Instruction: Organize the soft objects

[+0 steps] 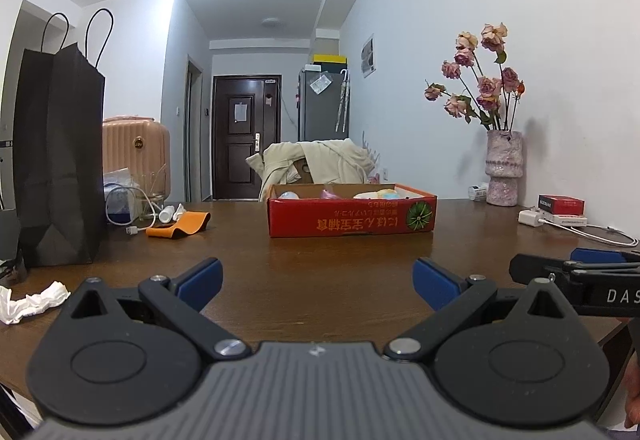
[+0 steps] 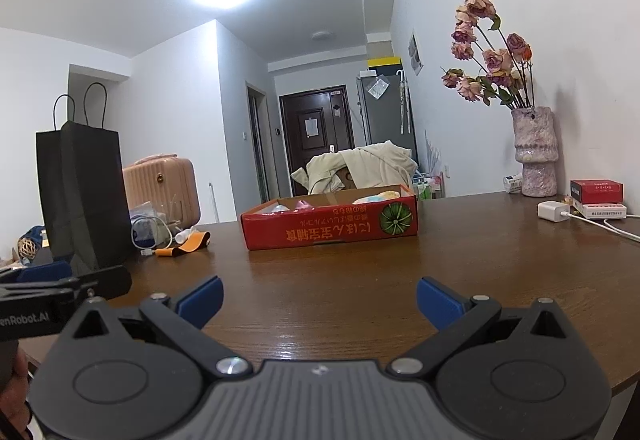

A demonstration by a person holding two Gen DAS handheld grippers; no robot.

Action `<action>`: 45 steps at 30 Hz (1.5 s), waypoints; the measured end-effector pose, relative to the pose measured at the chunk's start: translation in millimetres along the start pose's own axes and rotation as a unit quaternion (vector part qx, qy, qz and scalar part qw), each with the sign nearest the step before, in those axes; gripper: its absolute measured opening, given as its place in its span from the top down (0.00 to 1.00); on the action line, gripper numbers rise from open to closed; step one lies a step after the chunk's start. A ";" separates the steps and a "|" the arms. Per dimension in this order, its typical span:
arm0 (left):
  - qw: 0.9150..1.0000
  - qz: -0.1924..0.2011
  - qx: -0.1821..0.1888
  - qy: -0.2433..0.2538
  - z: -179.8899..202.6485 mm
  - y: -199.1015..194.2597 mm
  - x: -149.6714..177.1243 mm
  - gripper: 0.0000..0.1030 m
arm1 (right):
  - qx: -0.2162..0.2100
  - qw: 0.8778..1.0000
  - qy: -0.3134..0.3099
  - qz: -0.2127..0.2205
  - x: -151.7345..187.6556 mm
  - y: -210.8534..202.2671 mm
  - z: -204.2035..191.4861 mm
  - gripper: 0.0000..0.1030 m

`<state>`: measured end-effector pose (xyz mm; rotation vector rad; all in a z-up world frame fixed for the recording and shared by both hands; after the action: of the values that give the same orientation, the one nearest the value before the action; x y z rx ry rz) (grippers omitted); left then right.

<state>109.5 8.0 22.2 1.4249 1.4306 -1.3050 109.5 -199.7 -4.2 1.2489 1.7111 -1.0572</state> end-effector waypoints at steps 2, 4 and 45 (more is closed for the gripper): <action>1.000 0.002 -0.003 -0.003 -1.4 -0.1 -0.4 0.00 | -0.001 1.000 -0.002 0.001 -0.4 0.5 -0.9 0.00; 1.000 0.003 -0.004 -0.004 -2.1 -0.7 -0.6 0.00 | -0.001 1.000 -0.002 0.002 -0.5 0.6 -1.1 0.00; 1.000 -0.002 -0.002 -0.006 -1.9 1.2 -0.4 0.00 | -0.003 1.000 -0.003 0.006 1.1 -1.3 -0.2 0.00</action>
<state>111.0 9.6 22.9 1.4094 1.4294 -1.3100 107.9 -199.3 -4.9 1.2490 1.6983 -1.0477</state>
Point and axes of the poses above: each gripper's, at about its wrist camera, not at the fingertips, and y roughly the way its jaws point, z to its right, x to its underside, the point moved 6 cm from there along y, roughly the way its jaws point, and after that the axes turned 13 degrees about y, right-handed, at the moved point
